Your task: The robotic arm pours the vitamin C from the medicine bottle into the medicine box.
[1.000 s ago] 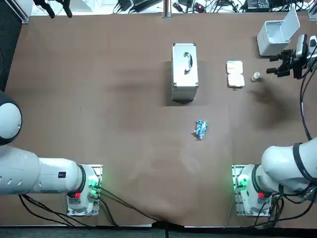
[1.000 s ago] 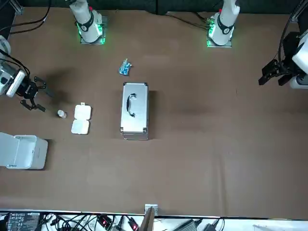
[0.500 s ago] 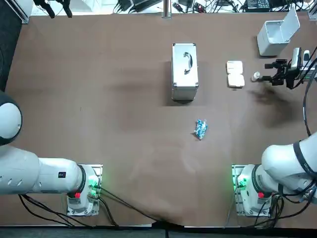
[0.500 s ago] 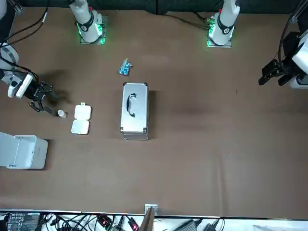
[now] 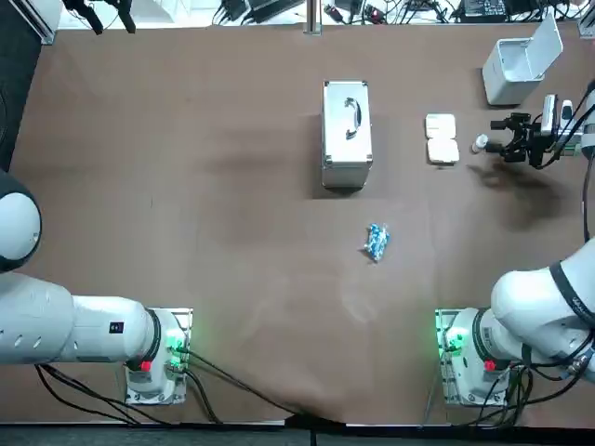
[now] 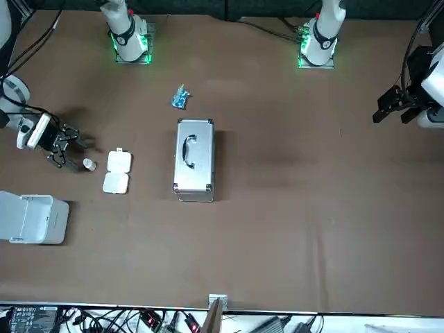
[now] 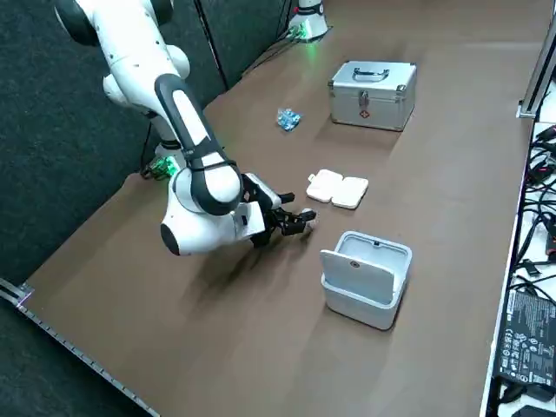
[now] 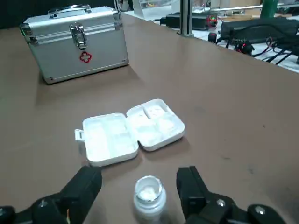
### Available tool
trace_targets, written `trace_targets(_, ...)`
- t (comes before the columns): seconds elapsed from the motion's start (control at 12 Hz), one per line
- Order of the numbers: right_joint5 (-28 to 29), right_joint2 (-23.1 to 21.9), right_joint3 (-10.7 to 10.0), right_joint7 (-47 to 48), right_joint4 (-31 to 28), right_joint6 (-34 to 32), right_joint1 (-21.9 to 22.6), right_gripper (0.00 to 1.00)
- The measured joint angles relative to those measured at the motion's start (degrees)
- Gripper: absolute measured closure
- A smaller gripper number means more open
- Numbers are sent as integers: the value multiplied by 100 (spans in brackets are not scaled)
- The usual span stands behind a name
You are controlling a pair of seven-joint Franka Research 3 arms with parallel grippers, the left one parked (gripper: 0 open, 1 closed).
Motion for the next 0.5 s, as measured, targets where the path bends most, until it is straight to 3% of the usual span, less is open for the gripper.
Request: trace_targets(0.5, 315, 560, 0, -177, 499, -435, -21, 0)
